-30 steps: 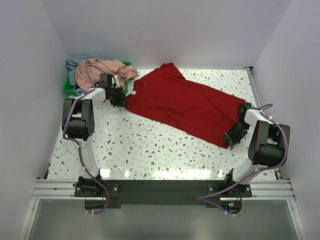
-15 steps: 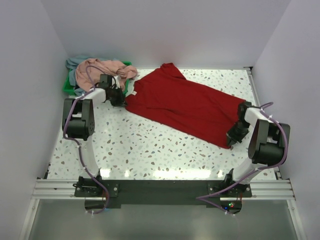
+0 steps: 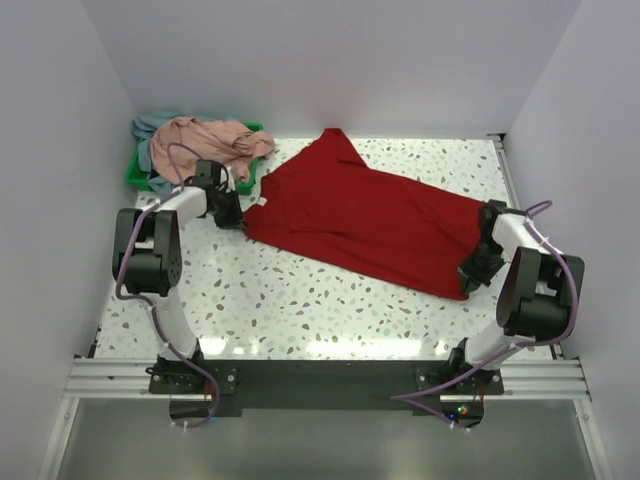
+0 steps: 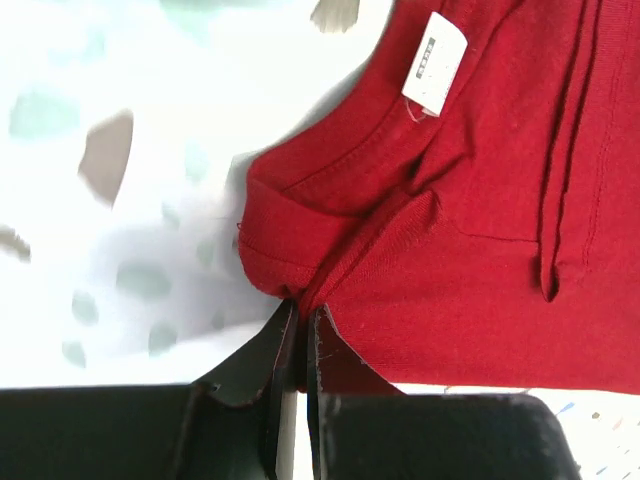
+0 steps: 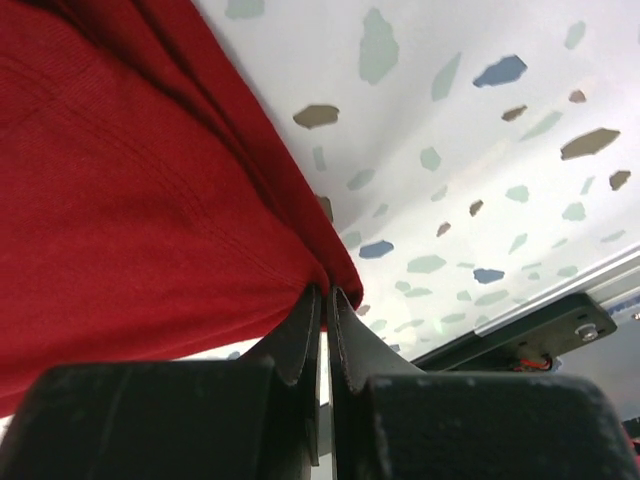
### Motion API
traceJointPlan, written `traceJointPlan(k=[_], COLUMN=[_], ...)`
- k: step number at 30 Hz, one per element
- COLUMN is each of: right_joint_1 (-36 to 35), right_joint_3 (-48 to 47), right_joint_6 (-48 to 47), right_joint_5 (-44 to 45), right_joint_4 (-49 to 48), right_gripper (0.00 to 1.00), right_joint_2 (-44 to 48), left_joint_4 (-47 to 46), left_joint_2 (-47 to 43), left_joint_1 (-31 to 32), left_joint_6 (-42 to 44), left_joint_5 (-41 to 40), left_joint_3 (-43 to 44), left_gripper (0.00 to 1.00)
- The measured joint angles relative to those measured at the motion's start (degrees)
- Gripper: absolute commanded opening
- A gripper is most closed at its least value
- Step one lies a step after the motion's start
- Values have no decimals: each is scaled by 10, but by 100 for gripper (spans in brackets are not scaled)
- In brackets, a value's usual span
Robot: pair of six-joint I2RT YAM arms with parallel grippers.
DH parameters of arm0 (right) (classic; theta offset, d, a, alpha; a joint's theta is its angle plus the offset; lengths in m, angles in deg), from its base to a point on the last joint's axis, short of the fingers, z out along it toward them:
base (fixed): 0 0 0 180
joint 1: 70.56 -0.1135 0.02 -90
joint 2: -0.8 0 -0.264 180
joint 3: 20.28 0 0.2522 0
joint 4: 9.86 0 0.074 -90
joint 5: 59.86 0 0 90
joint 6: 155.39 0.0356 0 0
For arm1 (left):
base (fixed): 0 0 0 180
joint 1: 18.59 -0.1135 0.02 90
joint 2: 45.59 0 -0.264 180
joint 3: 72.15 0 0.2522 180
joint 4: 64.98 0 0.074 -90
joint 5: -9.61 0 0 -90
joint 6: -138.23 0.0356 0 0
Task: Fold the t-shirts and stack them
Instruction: Fold the tshirt
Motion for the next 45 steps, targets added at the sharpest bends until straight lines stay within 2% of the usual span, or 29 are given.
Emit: traceJointPlan(k=[32, 34, 36, 37, 39, 40, 42, 44, 45], right_joint_1=[0, 0, 0, 0, 0, 0, 0, 0, 0], right_joint_3=[33, 42, 46, 47, 47, 47, 47, 47, 47], right_joint_6=[-8, -10, -12, -12, -13, -14, -16, -19, -19], right_joint_5=[-2, -4, -8, -11, -17, -18, -19, -22, -26], right_joint_4=[137, 146, 154, 158, 165, 169, 177, 183, 185], right_gripper=[0, 0, 0, 1, 21, 30, 52, 62, 63], right_joint_2=[212, 228, 244, 252, 265, 271, 279, 285, 287], left_joint_4=[138, 151, 162, 169, 182, 188, 204, 216, 222], left_joint_2=[-305, -325, -346, -356, -378, -389, -409, -425, -432], left_joint_1=[0, 0, 0, 0, 0, -1, -3, -3, -3], left_joint_6=[-46, -46, -47, -46, -46, -46, -47, -48, -48], left_joint_5=[-47, -53, -57, -59, -63, -67, -73, -77, -78], left_joint_3=[-163, -170, -177, -180, -185, -188, -189, -189, -189], left_gripper=[1, 3, 12, 28, 43, 54, 58, 60, 60])
